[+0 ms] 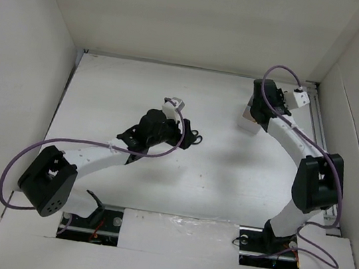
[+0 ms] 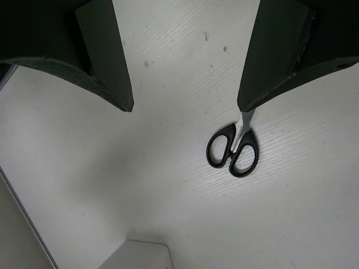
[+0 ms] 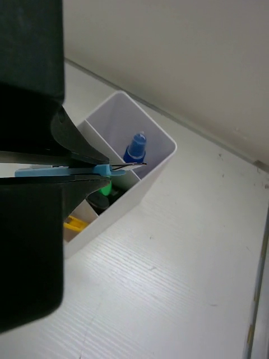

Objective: Sort the stationery into containers
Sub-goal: Place the pen in the storage box.

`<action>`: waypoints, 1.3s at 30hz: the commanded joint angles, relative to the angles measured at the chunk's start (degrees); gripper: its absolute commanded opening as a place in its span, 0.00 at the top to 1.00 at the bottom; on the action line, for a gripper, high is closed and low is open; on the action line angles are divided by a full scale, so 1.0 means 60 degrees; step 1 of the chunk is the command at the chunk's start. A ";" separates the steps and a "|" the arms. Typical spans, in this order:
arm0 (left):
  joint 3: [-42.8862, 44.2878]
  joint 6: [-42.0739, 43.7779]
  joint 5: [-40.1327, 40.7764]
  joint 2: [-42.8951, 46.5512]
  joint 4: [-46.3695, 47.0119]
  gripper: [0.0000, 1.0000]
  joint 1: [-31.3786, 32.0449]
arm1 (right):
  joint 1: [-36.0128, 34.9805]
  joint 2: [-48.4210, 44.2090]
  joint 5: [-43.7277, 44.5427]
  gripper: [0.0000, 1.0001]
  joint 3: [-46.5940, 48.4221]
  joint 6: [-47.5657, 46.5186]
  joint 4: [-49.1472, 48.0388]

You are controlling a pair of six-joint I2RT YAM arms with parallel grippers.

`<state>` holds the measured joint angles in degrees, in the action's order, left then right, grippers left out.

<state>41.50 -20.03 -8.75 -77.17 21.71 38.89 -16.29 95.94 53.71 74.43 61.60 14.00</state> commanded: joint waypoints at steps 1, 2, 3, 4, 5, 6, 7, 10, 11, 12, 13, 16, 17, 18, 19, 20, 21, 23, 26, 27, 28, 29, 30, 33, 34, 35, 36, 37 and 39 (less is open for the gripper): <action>-0.0104 -0.0045 0.0023 0.0424 0.0248 0.28 -0.0052 | 0.0079 0.0283 0.0979 1.00 0.0616 0.0133 0.0522; -0.0104 -0.0045 0.0023 0.0424 0.0248 0.28 -0.0052 | 0.0079 0.0429 0.1066 1.00 0.0617 0.0133 0.0523; -0.0104 -0.0045 0.0023 0.0424 0.0248 0.28 -0.0052 | 0.0079 0.0431 0.1067 1.00 0.0617 0.0220 0.0610; -0.0104 -0.0045 0.0023 0.0424 0.0248 0.28 -0.0052 | 0.0079 0.0518 0.1067 1.00 0.0617 0.0221 0.0611; -0.0104 -0.0045 0.0125 0.0424 0.0248 0.28 -0.0052 | 0.0079 0.0519 0.1067 1.00 0.0617 0.0221 0.0611; -0.0104 -0.0045 0.0126 0.0424 0.0161 0.28 -0.0052 | 0.0079 0.0620 0.1067 1.00 0.0617 0.0221 0.0611; -0.0003 -0.0045 0.0213 0.0424 0.0059 0.28 -0.0052 | 0.0079 0.0621 0.1067 1.00 0.0617 0.0221 0.0611; -0.0002 -0.0045 0.0403 0.0322 -0.0029 0.28 -0.0052 | 0.0079 0.0825 0.1170 1.00 0.0705 0.0221 0.0611; -0.0002 -0.0045 0.0506 0.0235 -0.0030 0.28 -0.0052 | 0.0079 0.0826 0.1271 1.00 0.0705 0.0221 0.0611; 0.0100 -0.0045 0.0507 0.0234 -0.0117 0.28 -0.0052 | 0.0079 0.0928 0.1272 1.00 0.0705 0.0221 0.0611; 0.0101 -0.0045 0.0666 0.0234 -0.0118 0.28 -0.0052 | 0.0079 0.1030 0.1359 1.00 0.0705 0.0221 0.0611; 0.0305 -0.0045 0.1106 0.0146 -0.0396 0.28 -0.0052 | -0.0024 0.1265 0.1477 1.00 0.0880 0.0221 0.0699; 0.0306 0.0042 0.1223 0.0146 -0.0556 0.28 -0.0052 | -0.0024 0.1266 0.1477 1.00 0.0880 0.0322 0.0815; 0.0393 0.0043 0.1457 0.0045 -0.0659 0.28 -0.0052 | -0.0024 0.1367 0.1477 1.00 0.0880 0.0411 0.0816; 0.0394 0.0043 0.1546 -0.0043 -0.0776 0.28 -0.0052 | -0.0024 0.1368 0.1579 1.00 0.0968 0.0411 0.0918; 0.0510 0.0043 0.1634 -0.0044 -0.0864 0.28 -0.0052 | -0.0024 0.1455 0.1580 1.00 0.0968 0.0411 0.0919; 0.0511 0.0130 0.1896 -0.0146 -0.0967 0.28 -0.0052 | -0.0024 0.1456 0.1580 1.00 0.0968 0.0542 0.1006; 0.0612 0.0131 0.1986 -0.0235 -0.1070 0.28 -0.0052 | -0.0024 0.1456 0.1580 1.00 0.0968 0.0543 0.1007; 0.0891 0.0218 0.2221 -0.0673 -0.1479 0.28 -0.0052 | -0.0126 0.1456 0.1580 0.88 0.0968 0.0543 0.1007; 0.1037 0.0219 0.2351 -0.0805 -0.1567 0.28 -0.0052 | -0.0213 0.1456 0.1580 0.84 0.0968 0.0543 0.1007; 0.1125 0.0219 0.2454 -0.1038 -0.1757 0.28 -0.0052 | -0.0214 0.1456 0.1580 0.77 0.1055 0.0543 0.1007; 0.1126 0.0219 0.2455 -0.1142 -0.1759 0.28 -0.0052 | -0.0301 0.1456 0.1580 0.75 0.1056 0.0543 0.1007; 0.1242 0.0320 0.2542 -0.1244 -0.1875 0.28 -0.0052 | -0.0302 0.1456 0.1580 0.72 0.1056 0.0543 0.1007; 0.1462 0.0321 0.2645 -0.1566 -0.2051 0.28 0.0035 | -0.0390 0.1456 0.1492 0.64 0.1056 0.0543 0.1007; 0.1463 0.0321 0.2645 -0.1568 -0.2052 0.28 0.0036 | -0.0390 0.1355 0.1492 0.61 0.1056 0.0543 0.1007; 0.1550 0.0408 0.2645 -0.1698 -0.2052 0.28 0.0036 | -0.0390 0.1354 0.1492 0.58 0.1056 0.0543 0.1007; 0.1551 0.0409 0.2544 -0.1700 -0.2052 0.28 0.0036 | -0.0390 0.1354 0.1492 0.56 0.1056 0.0543 0.1007; 0.1551 0.0409 0.2543 -0.1801 -0.2052 0.28 0.0036 | -0.0390 0.1238 0.1492 0.55 0.1056 0.0543 0.1123; 0.1551 0.0409 0.2543 -0.1889 -0.2052 0.29 0.0036 | -0.0491 0.0974 0.1390 0.54 0.1056 0.0543 0.1211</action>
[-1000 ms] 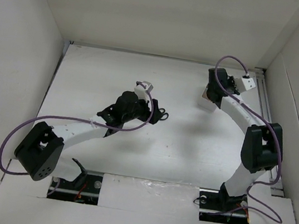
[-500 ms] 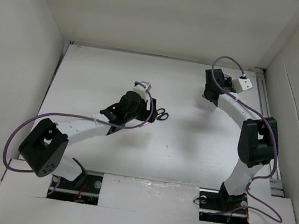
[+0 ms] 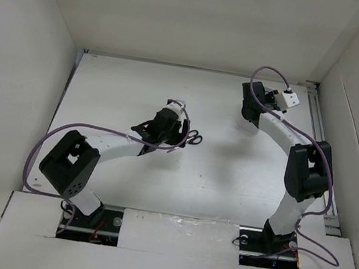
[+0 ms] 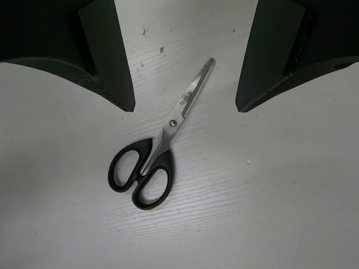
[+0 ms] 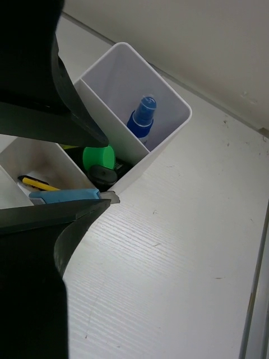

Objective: Sort the stationery into containers
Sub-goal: Place the pen in the storage box, then pick up the scissors from the center of the board.

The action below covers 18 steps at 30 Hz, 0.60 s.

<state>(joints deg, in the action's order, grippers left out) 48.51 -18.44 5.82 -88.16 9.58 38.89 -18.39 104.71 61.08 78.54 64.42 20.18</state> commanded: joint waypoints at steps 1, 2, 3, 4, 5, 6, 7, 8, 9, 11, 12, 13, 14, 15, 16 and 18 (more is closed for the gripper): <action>0.0382 0.0245 0.0113 -0.0058 -0.0117 0.30 0.0036 | -0.0143 -0.0633 0.0162 0.52 0.0212 0.0073 0.0181; 0.0483 0.0246 0.0113 -0.0058 -0.0118 0.30 0.0036 | -0.0259 -0.0983 0.0046 0.51 0.0123 0.0073 0.0181; 0.0484 0.0246 0.0113 -0.0145 -0.0118 0.32 0.0036 | -0.0260 -0.1189 0.0045 0.48 0.0006 0.0073 0.0181; 0.0484 0.0333 0.0113 -0.0146 -0.0219 0.33 0.0036 | -0.0347 -0.1394 -0.0042 0.46 -0.0212 0.0073 0.0094; 0.0571 0.0420 0.0113 -0.0262 -0.0220 0.33 0.0036 | -0.0348 -0.1802 -0.0232 0.44 -0.0331 0.0073 0.0093; 0.0572 0.0421 0.0113 -0.0263 -0.0220 0.33 0.0036 | -0.0464 -0.2024 -0.0393 0.42 -0.0448 0.0073 0.0093; 0.0572 0.0537 0.0012 -0.0364 -0.0322 0.35 0.0036 | -0.0465 -0.2244 -0.0728 0.40 -0.0579 0.0073 -0.0038; 0.0688 0.0669 0.0011 -0.0612 -0.0323 0.37 0.0036 | -0.0581 -0.2695 -0.0906 0.39 -0.0900 0.0073 -0.0126; 0.0776 0.0670 -0.0091 -0.0614 -0.0323 0.37 0.0036 | -0.0582 -0.2917 -0.1125 0.39 -0.1091 -0.0014 -0.0301; 0.0777 0.0788 -0.0398 -0.0877 -0.0323 0.38 0.0036 | -0.0772 -0.3372 -0.1797 0.37 -0.1487 -0.0145 -0.0594; 0.0879 0.0904 -0.0516 -0.0965 -0.0323 0.40 0.0036 | -0.0772 -0.3736 -0.2047 0.37 -0.1866 -0.0146 -0.0842; 0.0880 0.1006 -0.0633 -0.1053 -0.0323 0.41 0.0036 | -0.0772 -0.3899 -0.2296 0.37 -0.2044 -0.0248 -0.0932; 0.0981 0.1007 -0.0721 -0.1228 -0.0323 0.41 0.0036 | -0.0888 -0.4061 -0.2792 0.37 -0.2205 -0.0249 -0.1020; 0.0982 0.1007 -0.0722 -0.1317 -0.0410 0.42 0.0036 | -0.0890 -0.4193 -0.3044 0.40 -0.2497 -0.0249 -0.1136; 0.0982 0.1007 -0.0722 -0.1317 -0.0411 0.42 0.0036 | -0.1006 -0.4426 -0.3336 0.43 -0.2645 -0.0249 -0.1225; 0.1070 0.1007 -0.0635 -0.1609 -0.0498 0.42 0.0036 | -0.1137 -0.4647 -0.4227 0.53 -0.2967 -0.0365 -0.1488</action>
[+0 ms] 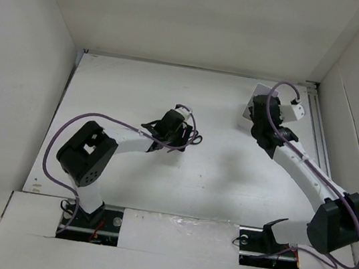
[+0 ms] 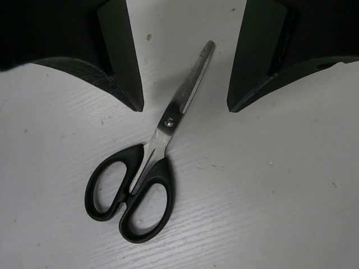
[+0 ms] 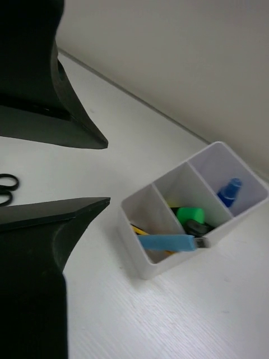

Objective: Sort the stationery into containers
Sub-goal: Pick up the scissors from the center of the board.

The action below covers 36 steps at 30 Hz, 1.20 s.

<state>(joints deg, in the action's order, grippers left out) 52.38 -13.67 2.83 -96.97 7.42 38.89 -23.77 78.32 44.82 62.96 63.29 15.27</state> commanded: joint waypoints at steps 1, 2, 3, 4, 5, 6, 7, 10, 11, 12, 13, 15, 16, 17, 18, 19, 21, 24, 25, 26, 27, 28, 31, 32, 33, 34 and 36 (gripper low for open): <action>0.0425 0.0213 -0.0135 -0.0142 -0.0138 0.42 0.0036 | -0.0243 -0.0338 -0.1769 0.55 -0.0603 -0.0177 -0.0786; 0.0512 0.0213 -0.0019 -0.0273 -0.0138 0.42 0.0036 | -0.0243 -0.0470 -0.2018 0.59 -0.0707 -0.0177 -0.0787; 0.0513 0.0213 -0.0018 -0.0376 -0.0225 0.42 0.0036 | -0.0243 -0.0471 -0.2397 0.59 -0.0708 -0.0177 -0.0874; 0.0513 0.0213 -0.0018 -0.0377 -0.0226 0.42 0.0036 | -0.0330 -0.0471 -0.2517 0.60 -0.0839 -0.0177 -0.0875; 0.0600 0.0213 -0.0018 -0.0377 -0.0226 0.42 0.0036 | -0.0330 -0.0573 -0.2620 0.60 -0.0941 -0.0177 -0.0875; 0.0601 0.0213 -0.0018 -0.0478 -0.0313 0.42 0.0036 | -0.0330 -0.0574 -0.2737 0.60 -0.0942 -0.0177 -0.0962; 0.0601 0.0300 -0.0018 -0.0595 -0.0314 0.42 0.0123 | -0.0417 -0.0574 -0.2840 0.60 -0.0942 -0.0177 -0.0962; 0.0835 0.0301 0.0405 -0.0917 -0.0548 0.46 0.0227 | -0.0418 -0.0574 -0.3423 0.59 -0.1146 -0.0089 -0.1065; 0.1053 0.0388 0.0552 -0.1006 -0.0679 0.49 0.0459 | -0.0418 -0.0487 -0.3615 0.59 -0.1263 -0.0002 -0.1297; 0.1055 0.0389 0.0713 -0.1094 -0.0767 0.52 0.0548 | -0.0418 -0.0355 -0.3849 0.59 -0.1352 -0.0001 -0.1430; 0.1200 0.0389 0.0976 -0.1181 -0.0898 0.54 0.0636 | -0.0418 -0.0238 -0.4402 0.56 -0.1440 -0.0001 -0.1692; 0.1391 0.0389 0.1081 -0.1416 -0.1030 0.63 0.0754 | -0.0506 0.0330 -0.4904 0.53 -0.1440 -0.0001 -0.1840; 0.1392 0.0389 0.1183 -0.1417 -0.1032 0.65 0.0754 | -0.0506 0.0552 -0.5109 0.52 -0.1440 -0.0001 -0.1841; 0.1392 0.0389 0.1184 -0.1533 -0.1032 0.68 0.0754 | -0.0637 0.0757 -0.5242 0.52 -0.1324 -0.0001 -0.1841; 0.1392 0.0389 0.1184 -0.1534 -0.1119 0.71 0.0754 | -0.0725 0.0933 -0.5374 0.52 -0.1236 -0.0001 -0.1841; 0.1392 0.0389 0.1184 -0.1534 -0.1120 0.74 0.0754 | -0.0726 0.1196 -0.5375 0.52 -0.1235 -0.0001 -0.1841; 0.1392 0.0389 0.1184 -0.1534 -0.1120 0.81 0.0754 | -0.0726 0.1286 -0.5652 0.51 -0.1235 0.0115 -0.1929; 0.1392 0.0389 0.1184 -0.1534 -0.1120 0.91 0.0754 | -0.0726 0.1287 -0.5740 0.48 -0.1498 0.0233 -0.2266; 0.1392 0.0389 0.1184 -0.1534 -0.1120 0.94 0.0754 | -0.0726 0.1287 -0.5741 0.47 -0.1499 0.0233 -0.2353; 0.1392 0.0389 0.1184 -0.1534 -0.1120 0.96 0.0754 | -0.0726 0.1287 -0.5741 0.46 -0.1499 0.0320 -0.2354; 0.1392 0.0389 0.1082 -0.1534 -0.1120 0.98 0.0754 | -0.0726 0.1446 -0.5741 0.43 -0.1586 0.0321 -0.2456; 0.1392 0.0389 0.1081 -0.1534 -0.1120 1.00 0.0754 | -0.0624 0.1564 -0.6031 0.42 -0.1587 0.0321 -0.2457; 0.1291 0.0301 0.0819 -0.1258 -0.0930 1.00 0.0754 | -0.0623 0.2222 -0.6879 0.39 -0.1339 0.0103 -0.2632; 0.1290 0.0301 0.0817 -0.1169 -0.0929 1.00 0.0754 | -0.0623 0.2413 -0.7058 0.39 -0.1251 0.0102 -0.2632; 0.1188 0.0301 0.0672 -0.1052 -0.0799 1.00 0.0754 | -0.0623 0.2705 -0.7233 0.39 -0.1134 0.0015 -0.2719; 0.1042 0.0214 0.0569 -0.0804 -0.0681 1.00 0.0754 | -0.0623 0.2809 -0.7409 0.39 -0.1133 0.0014 -0.2720; 0.0822 0.0213 0.0423 -0.0539 -0.0579 1.00 0.0754 | -0.0623 0.2898 -0.7835 0.39 -0.1133 0.0014 -0.2997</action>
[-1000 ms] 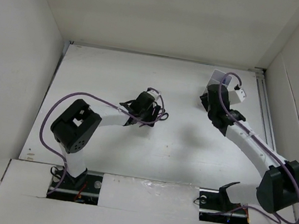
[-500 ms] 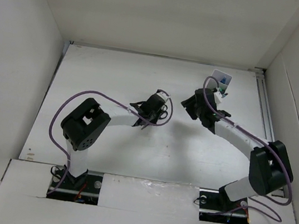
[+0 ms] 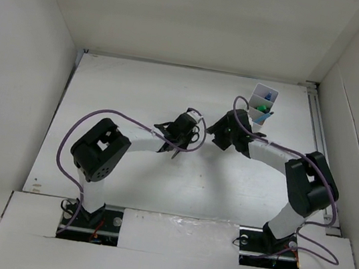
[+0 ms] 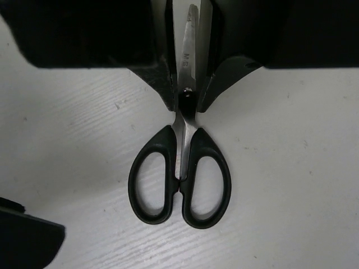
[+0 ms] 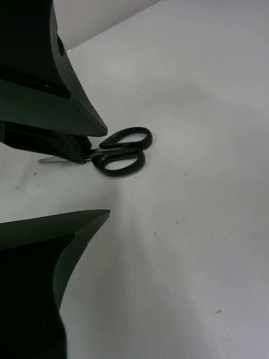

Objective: Sort the stationery into containers
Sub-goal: Pick up the scissors from the center of the board.

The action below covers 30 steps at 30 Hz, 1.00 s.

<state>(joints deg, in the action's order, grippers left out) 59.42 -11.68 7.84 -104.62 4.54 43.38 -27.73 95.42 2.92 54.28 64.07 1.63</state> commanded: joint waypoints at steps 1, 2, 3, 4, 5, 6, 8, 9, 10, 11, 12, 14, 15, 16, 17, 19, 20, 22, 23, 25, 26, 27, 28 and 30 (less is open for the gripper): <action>-0.0352 -0.0205 -0.0499 0.0839 -0.0097 1.00 0.0007 | 0.0036 0.0049 -0.0969 0.39 0.0313 -0.0204 -0.0725; -0.0454 -0.0206 -0.0616 0.1028 -0.0097 1.00 0.0007 | 0.0036 0.0049 -0.1071 0.38 0.0313 -0.0292 -0.0827; -0.0556 -0.0206 -0.0617 0.1132 0.0005 1.00 0.0007 | 0.0036 0.0049 -0.1188 0.38 0.0313 -0.0293 -0.0828; -0.0557 -0.0206 -0.0748 0.1220 0.0006 1.00 0.0007 | 0.0036 0.0049 -0.1189 0.37 0.0313 -0.0293 -0.0828; -0.0659 -0.0308 -0.0880 0.1366 0.0093 1.00 0.0007 | 0.0036 -0.0038 -0.1189 0.37 0.0313 -0.0409 -0.0828; -0.0660 -0.0309 -0.0881 0.1367 0.0094 1.00 0.0007 | 0.0036 -0.0038 -0.1334 0.37 0.0313 -0.0410 -0.0828; -0.0762 -0.0309 -0.1115 0.1499 0.0181 1.00 0.0007 | 0.0036 -0.0156 -0.1437 0.35 0.0212 -0.0497 -0.0915; -0.0762 -0.0396 -0.1290 0.1629 0.0269 1.00 0.0007 | 0.0036 -0.0156 -0.1554 0.34 0.0211 -0.0498 -0.0916; -0.0849 -0.0397 -0.1422 0.1732 0.0269 1.00 0.0007 | 0.0036 -0.0156 -0.1556 0.34 0.0095 -0.0498 -0.1003; -0.0850 -0.0397 -0.1510 0.1733 0.0270 1.00 0.0007 | 0.0036 -0.0156 -0.1556 0.34 0.0007 -0.0498 -0.1004; -0.0850 -0.0498 -0.1613 0.1820 0.0270 1.00 0.0007 | 0.0036 -0.0156 -0.1672 0.34 0.0006 -0.0600 -0.1004; -0.0850 -0.0499 -0.1731 0.1909 0.0357 1.00 0.0007 | 0.0036 -0.0257 -0.1805 0.34 -0.0227 -0.0601 -0.1193; -0.0850 -0.0499 -0.1847 0.1909 0.0357 1.00 0.0007 | 0.0036 -0.0374 -0.1964 0.33 -0.0229 -0.0702 -0.1194; -0.0850 -0.0499 -0.1848 0.1996 0.0357 1.00 0.0007 | 0.0036 -0.0375 -0.2096 0.33 -0.0345 -0.0703 -0.1339; -0.0850 -0.0499 -0.1848 0.1997 0.0357 1.00 0.0007 | -0.0066 -0.0462 -0.2185 0.33 -0.0346 -0.0703 -0.1341; -0.0850 -0.0499 -0.1964 0.2099 0.0357 1.00 0.0007 | -0.0067 -0.0463 -0.2273 0.33 -0.0346 -0.0806 -0.1341; -0.0850 -0.0499 -0.2067 0.2186 0.0357 1.00 0.0007 | -0.0067 -0.0463 -0.2404 0.33 -0.0346 -0.0806 -0.1341; -0.0850 -0.0499 -0.2169 0.2187 0.0357 1.00 0.0007 | -0.0067 -0.0375 -0.2550 0.33 -0.0259 -0.0893 -0.1341; -0.0850 -0.0586 -0.2170 0.2289 0.0357 1.00 0.0007 | -0.0067 -0.0375 -0.2740 0.33 -0.0258 -0.0894 -0.1341; -0.0850 -0.0587 -0.2258 0.2290 0.0357 1.00 0.0007 | -0.0067 -0.0288 -0.2858 0.33 -0.0258 -0.0894 -0.1442; -0.0850 -0.0587 -0.2345 0.2377 0.0459 1.00 0.0007 | -0.0067 -0.0288 -0.2859 0.34 -0.0258 -0.0894 -0.1443; -0.0850 -0.0587 -0.2346 0.2378 0.0460 1.00 0.0007 | -0.0154 -0.0288 -0.2961 0.34 -0.0258 -0.0894 -0.1443; -0.0850 -0.0587 -0.2346 0.2378 0.0460 1.00 0.0007 | -0.0154 -0.0288 -0.2962 0.34 -0.0258 -0.0894 -0.1443; -0.0850 -0.0587 -0.2463 0.2480 0.0547 1.00 0.0007 | -0.0154 -0.0288 -0.2962 0.37 -0.0258 -0.0894 -0.1546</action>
<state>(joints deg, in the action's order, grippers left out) 54.76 -14.68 -5.21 -92.86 4.99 43.40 -27.92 94.85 -13.39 52.34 59.61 -4.14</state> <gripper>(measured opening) 0.106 0.640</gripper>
